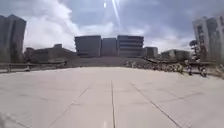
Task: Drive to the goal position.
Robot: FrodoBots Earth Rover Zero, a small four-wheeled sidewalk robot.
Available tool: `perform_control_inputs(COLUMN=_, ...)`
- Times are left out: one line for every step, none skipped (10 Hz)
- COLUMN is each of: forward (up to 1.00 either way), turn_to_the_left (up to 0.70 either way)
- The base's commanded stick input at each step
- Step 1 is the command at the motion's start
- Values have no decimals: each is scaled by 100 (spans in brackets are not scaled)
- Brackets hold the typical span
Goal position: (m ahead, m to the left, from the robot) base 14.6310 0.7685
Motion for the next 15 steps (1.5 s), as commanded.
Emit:
perform_control_inputs(forward=66, turn_to_the_left=0)
perform_control_inputs(forward=66, turn_to_the_left=0)
perform_control_inputs(forward=66, turn_to_the_left=0)
perform_control_inputs(forward=66, turn_to_the_left=0)
perform_control_inputs(forward=66, turn_to_the_left=0)
perform_control_inputs(forward=66, turn_to_the_left=0)
perform_control_inputs(forward=66, turn_to_the_left=0)
perform_control_inputs(forward=66, turn_to_the_left=0)
perform_control_inputs(forward=66, turn_to_the_left=0)
perform_control_inputs(forward=66, turn_to_the_left=0)
perform_control_inputs(forward=66, turn_to_the_left=0)
perform_control_inputs(forward=66, turn_to_the_left=0)
perform_control_inputs(forward=66, turn_to_the_left=0)
perform_control_inputs(forward=66, turn_to_the_left=0)
perform_control_inputs(forward=66, turn_to_the_left=0)
